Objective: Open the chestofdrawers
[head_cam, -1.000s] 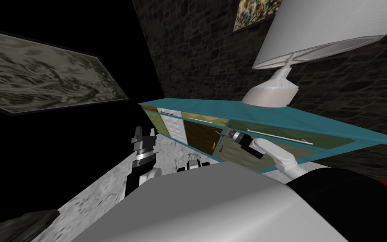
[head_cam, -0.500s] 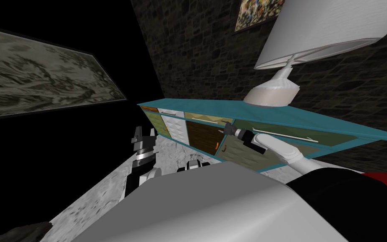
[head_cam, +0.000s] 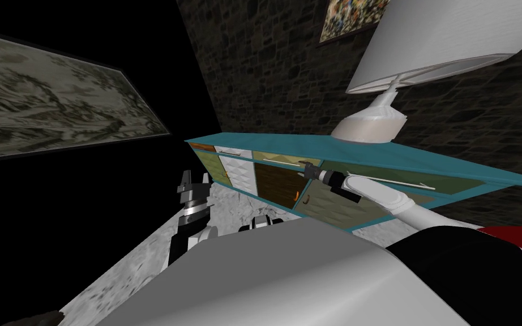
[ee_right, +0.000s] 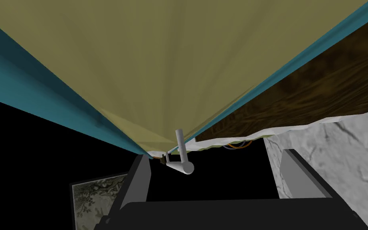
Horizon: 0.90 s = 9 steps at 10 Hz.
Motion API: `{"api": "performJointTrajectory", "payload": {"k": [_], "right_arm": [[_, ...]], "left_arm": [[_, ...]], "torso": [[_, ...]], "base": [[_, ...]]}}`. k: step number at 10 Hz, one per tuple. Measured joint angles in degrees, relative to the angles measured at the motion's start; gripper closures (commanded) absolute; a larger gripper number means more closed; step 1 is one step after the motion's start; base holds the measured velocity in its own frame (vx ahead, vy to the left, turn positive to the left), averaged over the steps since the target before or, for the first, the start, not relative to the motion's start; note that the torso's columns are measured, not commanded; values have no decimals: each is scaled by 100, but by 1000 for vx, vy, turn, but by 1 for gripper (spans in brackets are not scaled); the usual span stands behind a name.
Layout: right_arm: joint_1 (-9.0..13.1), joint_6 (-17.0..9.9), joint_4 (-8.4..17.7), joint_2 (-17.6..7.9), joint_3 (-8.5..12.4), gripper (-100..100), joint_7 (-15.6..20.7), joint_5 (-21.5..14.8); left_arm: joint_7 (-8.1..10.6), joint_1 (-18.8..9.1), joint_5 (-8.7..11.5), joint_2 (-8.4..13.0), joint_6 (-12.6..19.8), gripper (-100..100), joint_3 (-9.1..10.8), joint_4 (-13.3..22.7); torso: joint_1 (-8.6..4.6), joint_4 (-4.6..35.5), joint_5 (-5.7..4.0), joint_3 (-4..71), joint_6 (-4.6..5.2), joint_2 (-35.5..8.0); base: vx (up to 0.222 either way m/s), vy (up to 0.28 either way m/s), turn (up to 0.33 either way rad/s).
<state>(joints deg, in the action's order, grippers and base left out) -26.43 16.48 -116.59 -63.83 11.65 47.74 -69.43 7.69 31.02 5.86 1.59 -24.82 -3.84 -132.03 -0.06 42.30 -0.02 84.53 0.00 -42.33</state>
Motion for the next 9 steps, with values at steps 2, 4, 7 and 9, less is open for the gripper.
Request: {"api": "performJointTrajectory", "payload": {"k": [2,4,7,9], "right_arm": [[2,-4,1,-5,0,100,14,-11],[27,-30,-79,-29,78,100,7,-1],[-54,-8,-221,-111,89,100,-60,-3],[-78,83,-235,-159,201,-100,-82,63]], "left_arm": [[0,0,0,1,0,0,1,0],[0,-1,0,0,0,0,0,0],[0,-2,0,0,0,0,0,0],[0,0,0,1,0,0,1,0]], "torso": [[-15,-1,-5,2,0,3],[1,-34,-26,-9,11,-4],[-25,-29,-22,17,7,31],[-22,-15,-7,31,1,48]], "base": [[0,5,1],[-123,92,-83],[-124,98,-61],[-6,34,-78]]}}
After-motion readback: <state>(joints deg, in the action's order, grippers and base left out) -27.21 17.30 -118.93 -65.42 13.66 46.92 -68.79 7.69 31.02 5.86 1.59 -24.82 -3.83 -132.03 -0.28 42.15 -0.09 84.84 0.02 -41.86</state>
